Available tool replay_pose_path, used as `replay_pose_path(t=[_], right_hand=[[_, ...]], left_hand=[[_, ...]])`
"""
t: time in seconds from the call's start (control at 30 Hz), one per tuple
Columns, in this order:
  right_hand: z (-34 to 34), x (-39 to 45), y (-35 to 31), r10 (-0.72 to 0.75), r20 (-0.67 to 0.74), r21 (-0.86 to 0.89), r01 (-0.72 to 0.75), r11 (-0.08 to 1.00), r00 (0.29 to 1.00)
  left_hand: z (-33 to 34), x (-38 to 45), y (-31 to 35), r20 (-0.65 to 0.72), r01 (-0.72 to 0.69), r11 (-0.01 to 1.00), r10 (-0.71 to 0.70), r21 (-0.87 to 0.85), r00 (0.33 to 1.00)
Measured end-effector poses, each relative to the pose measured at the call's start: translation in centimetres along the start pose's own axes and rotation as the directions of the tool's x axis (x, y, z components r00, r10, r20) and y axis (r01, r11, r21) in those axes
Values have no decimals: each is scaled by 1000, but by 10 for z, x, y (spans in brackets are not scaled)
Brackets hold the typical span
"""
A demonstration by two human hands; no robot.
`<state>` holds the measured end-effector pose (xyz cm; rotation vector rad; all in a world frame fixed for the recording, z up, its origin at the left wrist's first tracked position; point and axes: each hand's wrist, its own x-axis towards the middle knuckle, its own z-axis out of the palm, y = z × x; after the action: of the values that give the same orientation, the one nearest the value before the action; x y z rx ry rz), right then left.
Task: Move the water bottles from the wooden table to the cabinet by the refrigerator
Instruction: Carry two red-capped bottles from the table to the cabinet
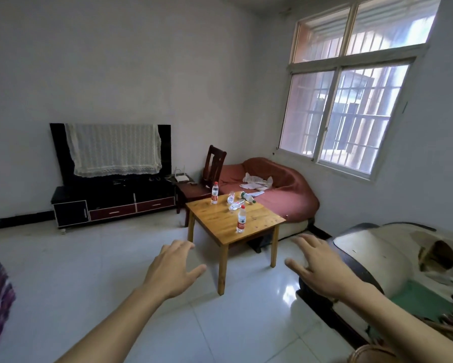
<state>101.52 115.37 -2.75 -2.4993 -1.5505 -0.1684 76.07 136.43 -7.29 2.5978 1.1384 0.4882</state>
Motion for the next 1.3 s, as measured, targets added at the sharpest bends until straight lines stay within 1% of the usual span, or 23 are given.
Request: replay_pose_path(t=[0.1, 0.17, 0.27, 0.5, 0.63, 0.73, 0.87, 1.03, 1.17, 1.3], right_hand=[[23, 48, 1, -14, 36, 10, 13, 1000, 999], [35, 84, 6, -25, 32, 9, 25, 1000, 999], [54, 140, 21, -20, 13, 58, 19, 998, 1000], [98, 288, 82, 46, 27, 182, -50, 982, 999], [107, 360, 104, 47, 5, 200, -47, 979, 999], [119, 402, 114, 53, 25, 213, -57, 975, 998], [143, 459, 125, 52, 59, 187, -62, 980, 997], [171, 538, 131, 80, 92, 110, -90, 990, 992], [184, 604, 131, 127, 125, 77, -137, 988, 984], [202, 668, 133, 160, 135, 53, -169, 984, 978]], left_hand=[[11, 42, -20, 21, 3, 1000, -3, 14, 1000], [17, 75, -30, 14, 19, 1000, -19, 16, 1000], [29, 133, -39, 15, 37, 999, -38, 37, 999], [46, 279, -31, 31, 30, 996, -33, 90, 999], [48, 354, -28, 11, 17, 995, -18, 97, 1000], [60, 402, -32, 15, 31, 996, -33, 82, 999], [93, 464, -47, 46, 37, 998, -39, 49, 998], [133, 550, -74, 72, 26, 1000, -26, -1, 997], [151, 628, -102, 122, 1, 999, 5, -49, 992], [169, 708, -120, 133, -6, 996, 18, -87, 991]])
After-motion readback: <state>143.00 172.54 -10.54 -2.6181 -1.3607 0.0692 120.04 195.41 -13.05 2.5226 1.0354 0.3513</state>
